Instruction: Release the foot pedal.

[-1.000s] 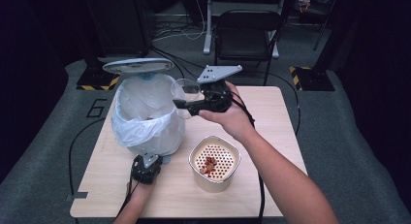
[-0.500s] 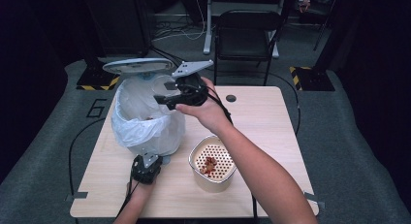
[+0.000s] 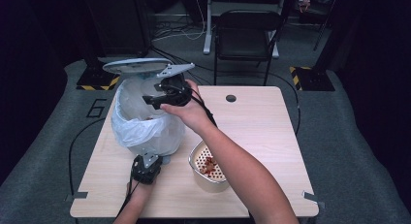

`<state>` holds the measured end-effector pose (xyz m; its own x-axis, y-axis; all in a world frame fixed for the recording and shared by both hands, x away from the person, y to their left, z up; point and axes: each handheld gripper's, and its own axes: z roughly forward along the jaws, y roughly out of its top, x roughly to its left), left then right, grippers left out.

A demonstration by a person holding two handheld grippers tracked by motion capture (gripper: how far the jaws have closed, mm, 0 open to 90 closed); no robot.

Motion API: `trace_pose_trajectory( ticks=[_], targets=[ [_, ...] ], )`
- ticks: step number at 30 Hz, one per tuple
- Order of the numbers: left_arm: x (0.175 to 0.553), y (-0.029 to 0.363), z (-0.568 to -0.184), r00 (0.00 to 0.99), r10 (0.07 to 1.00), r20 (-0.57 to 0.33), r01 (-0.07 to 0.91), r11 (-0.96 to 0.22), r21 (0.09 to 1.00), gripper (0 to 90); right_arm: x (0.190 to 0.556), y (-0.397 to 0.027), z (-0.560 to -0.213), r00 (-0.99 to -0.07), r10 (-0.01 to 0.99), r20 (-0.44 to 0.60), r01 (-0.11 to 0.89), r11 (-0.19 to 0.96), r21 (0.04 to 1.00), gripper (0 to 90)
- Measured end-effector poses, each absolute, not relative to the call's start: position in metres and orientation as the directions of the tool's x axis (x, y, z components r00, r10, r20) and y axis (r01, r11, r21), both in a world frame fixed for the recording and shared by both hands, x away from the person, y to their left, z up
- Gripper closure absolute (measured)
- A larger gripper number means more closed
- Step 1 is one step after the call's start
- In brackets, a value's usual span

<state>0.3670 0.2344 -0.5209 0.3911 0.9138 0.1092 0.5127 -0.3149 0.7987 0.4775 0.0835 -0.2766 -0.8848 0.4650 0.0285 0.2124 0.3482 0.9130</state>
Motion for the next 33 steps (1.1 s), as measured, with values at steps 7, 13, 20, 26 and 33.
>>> trace_pose_trajectory(
  ticks=[7, 13, 20, 26, 33],
  targets=[
    [0.367, 0.234, -0.521, 0.391, 0.914, 0.111, 0.510, -0.315, 0.800, 85.4, 0.486, 0.092, -0.285, -0.859, 0.510, 0.055, 0.257, 0.335, 0.907, 26.1],
    [0.367, 0.234, -0.521, 0.391, 0.914, 0.110, 0.510, -0.314, 0.801, 85.4, 0.489, 0.096, -0.292, -0.841, 0.535, 0.080, 0.280, 0.304, 0.910, 14.7],
    [0.367, 0.234, -0.521, 0.390, 0.915, 0.105, 0.512, -0.311, 0.801, 85.4, 0.478, 0.077, -0.288, -0.840, 0.536, 0.081, 0.265, 0.275, 0.924, 19.4],
    [0.368, 0.235, -0.521, 0.386, 0.917, 0.101, 0.510, -0.304, 0.805, 85.2, 0.458, 0.037, -0.279, -0.841, 0.539, 0.049, 0.232, 0.278, 0.932, 19.8],
    [0.368, 0.239, -0.521, 0.395, 0.916, 0.075, 0.510, -0.287, 0.811, 78.0, 0.446, -0.022, -0.284, -0.796, 0.605, -0.001, 0.220, 0.292, 0.931, 21.7]
  ],
)
